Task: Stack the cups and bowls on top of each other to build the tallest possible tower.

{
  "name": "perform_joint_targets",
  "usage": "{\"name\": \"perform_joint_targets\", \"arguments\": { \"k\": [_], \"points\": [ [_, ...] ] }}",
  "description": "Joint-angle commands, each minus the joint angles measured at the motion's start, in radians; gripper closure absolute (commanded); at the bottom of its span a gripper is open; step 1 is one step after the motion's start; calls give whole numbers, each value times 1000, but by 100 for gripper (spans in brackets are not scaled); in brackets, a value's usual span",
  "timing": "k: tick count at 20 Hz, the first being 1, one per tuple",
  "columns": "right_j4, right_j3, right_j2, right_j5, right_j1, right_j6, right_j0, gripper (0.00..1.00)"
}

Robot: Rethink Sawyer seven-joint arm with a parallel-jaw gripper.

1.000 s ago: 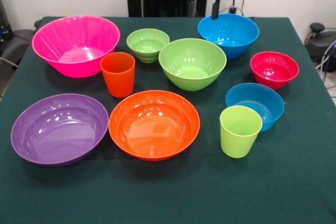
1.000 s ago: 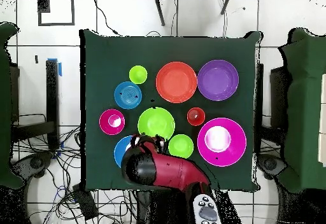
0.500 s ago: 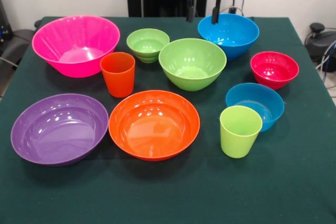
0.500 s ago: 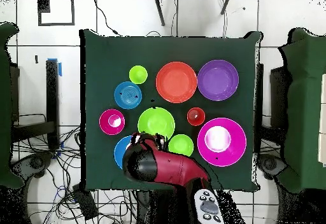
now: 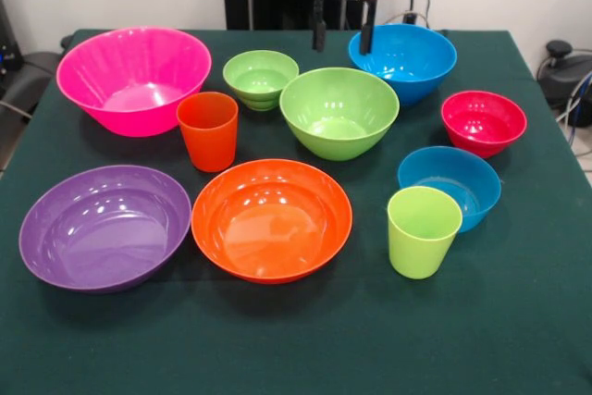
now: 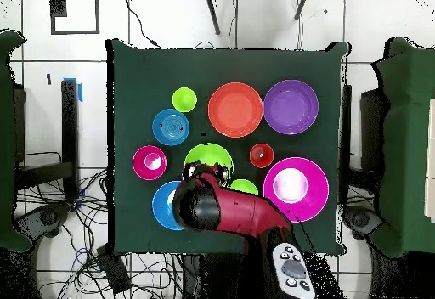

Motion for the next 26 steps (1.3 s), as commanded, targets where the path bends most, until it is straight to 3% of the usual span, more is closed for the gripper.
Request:
{"name": "perform_joint_targets", "arguments": {
  "k": [1,16,26],
  "points": [
    [-97,-95,135,131,50,-43,-70,0],
    [-195,-202,237,162,167,-80,-180,0],
    [-237,-225,290,282,125,-118,-242,0]
  ]
}}
